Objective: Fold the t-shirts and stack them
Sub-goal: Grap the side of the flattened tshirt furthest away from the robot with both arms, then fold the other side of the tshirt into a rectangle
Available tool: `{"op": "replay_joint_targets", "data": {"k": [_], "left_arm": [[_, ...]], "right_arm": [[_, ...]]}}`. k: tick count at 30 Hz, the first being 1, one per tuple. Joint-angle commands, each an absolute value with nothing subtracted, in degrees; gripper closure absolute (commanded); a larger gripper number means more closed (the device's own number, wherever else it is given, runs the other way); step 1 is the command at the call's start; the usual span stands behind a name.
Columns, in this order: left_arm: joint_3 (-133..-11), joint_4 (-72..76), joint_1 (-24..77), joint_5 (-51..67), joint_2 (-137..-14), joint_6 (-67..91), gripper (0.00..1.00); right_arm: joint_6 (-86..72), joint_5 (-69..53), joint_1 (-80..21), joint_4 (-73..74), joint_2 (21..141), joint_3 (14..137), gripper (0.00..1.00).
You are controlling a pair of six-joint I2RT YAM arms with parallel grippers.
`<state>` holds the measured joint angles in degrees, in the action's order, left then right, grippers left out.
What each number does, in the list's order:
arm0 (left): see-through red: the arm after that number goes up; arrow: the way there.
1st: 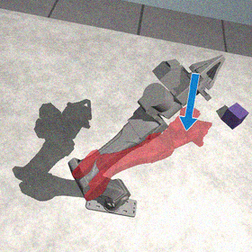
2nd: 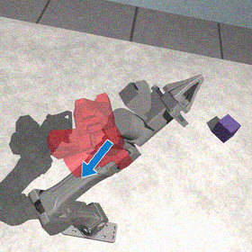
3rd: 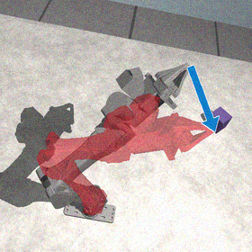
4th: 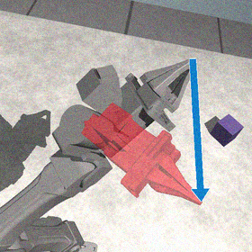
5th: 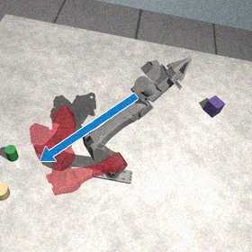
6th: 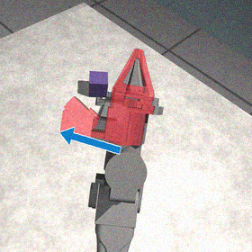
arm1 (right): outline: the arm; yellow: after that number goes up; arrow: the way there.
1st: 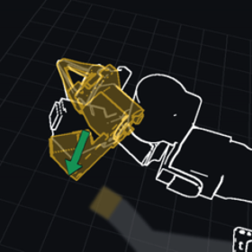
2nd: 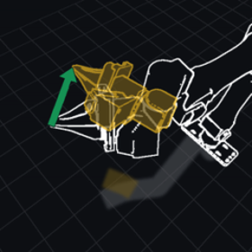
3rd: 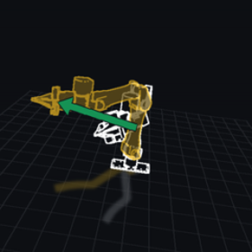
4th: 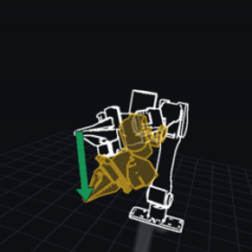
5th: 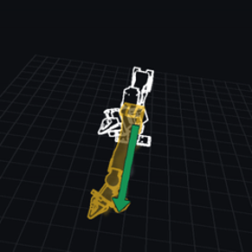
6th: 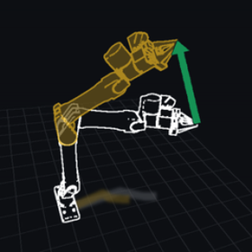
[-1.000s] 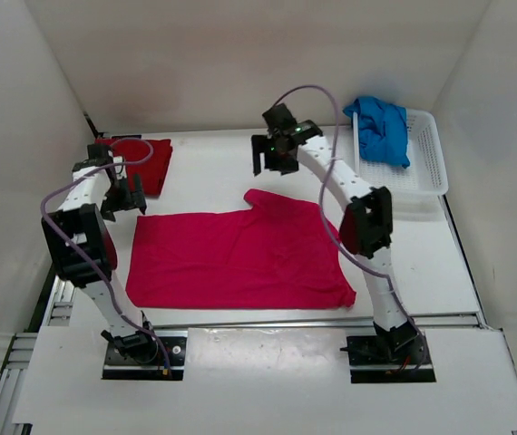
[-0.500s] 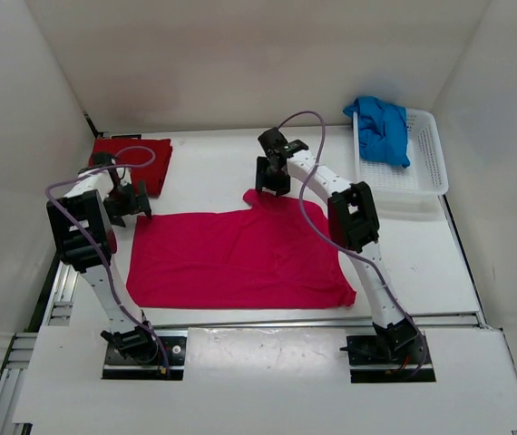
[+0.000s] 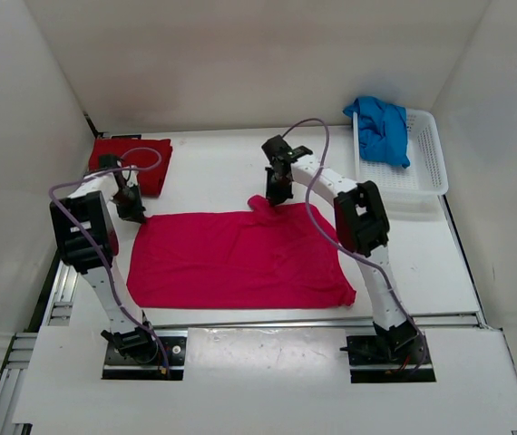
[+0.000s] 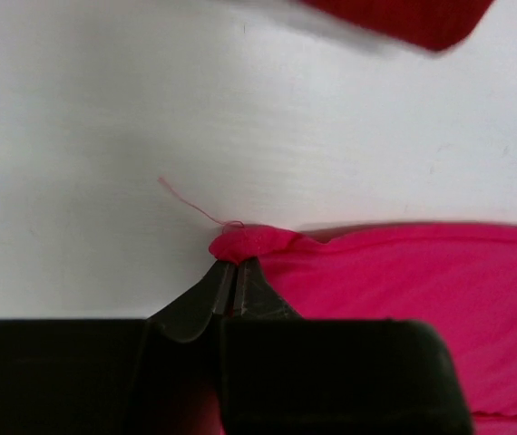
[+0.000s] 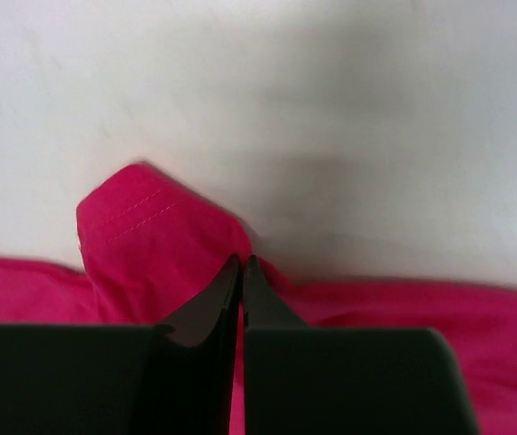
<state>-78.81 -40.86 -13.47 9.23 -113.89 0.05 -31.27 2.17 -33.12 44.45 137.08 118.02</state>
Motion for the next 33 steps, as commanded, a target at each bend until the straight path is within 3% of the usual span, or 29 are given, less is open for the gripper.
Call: {"op": "replay_joint_targets", "data": {"k": [1,8,11,12,17,24,26,28,33], "left_arm": [[-75.3,-41.4,-12.7,8.2,-108.3,0.0,0.90],[-66.0,-41.4,-10.7,-1.9,-92.2,0.0,0.90],[-60.5,-41.4,-10.2,-5.4,-86.7,0.0,0.90],[-59.0,-41.4,-10.2,-6.1,-85.5,0.0,0.90],[-51.7,-41.4,-8.4,-6.1,-81.1,0.0,0.90],[-49.9,-41.9,-7.8,-6.1,-79.5,0.0,0.90],[-49.9,-41.9,-7.3,-5.5,-79.5,0.0,0.90],[-49.9,-41.9,-7.3,-5.5,-79.5,0.0,0.90],[-49.4,-41.9,-6.0,-5.0,-79.5,0.0,0.90]], "right_arm": [[-30.5,3.9,-34.0,45.4,123.5,108.2,1.00],[-26.3,15.8,-43.9,37.0,98.5,77.9,1.00],[-27.8,18.1,-49.0,35.5,92.4,66.1,0.93],[-28.5,16.5,-50.0,34.3,91.4,63.3,0.84],[-29.5,11.5,-56.0,32.3,85.1,49.6,0.68],[-32.6,12.3,-55.4,32.3,65.1,42.9,0.54],[-33.2,13.1,-52.0,32.3,62.7,44.5,0.54],[-33.9,11.3,-49.4,32.3,62.7,46.7,0.54],[-32.6,8.7,-46.8,36.1,78.4,61.7,0.53]]}}
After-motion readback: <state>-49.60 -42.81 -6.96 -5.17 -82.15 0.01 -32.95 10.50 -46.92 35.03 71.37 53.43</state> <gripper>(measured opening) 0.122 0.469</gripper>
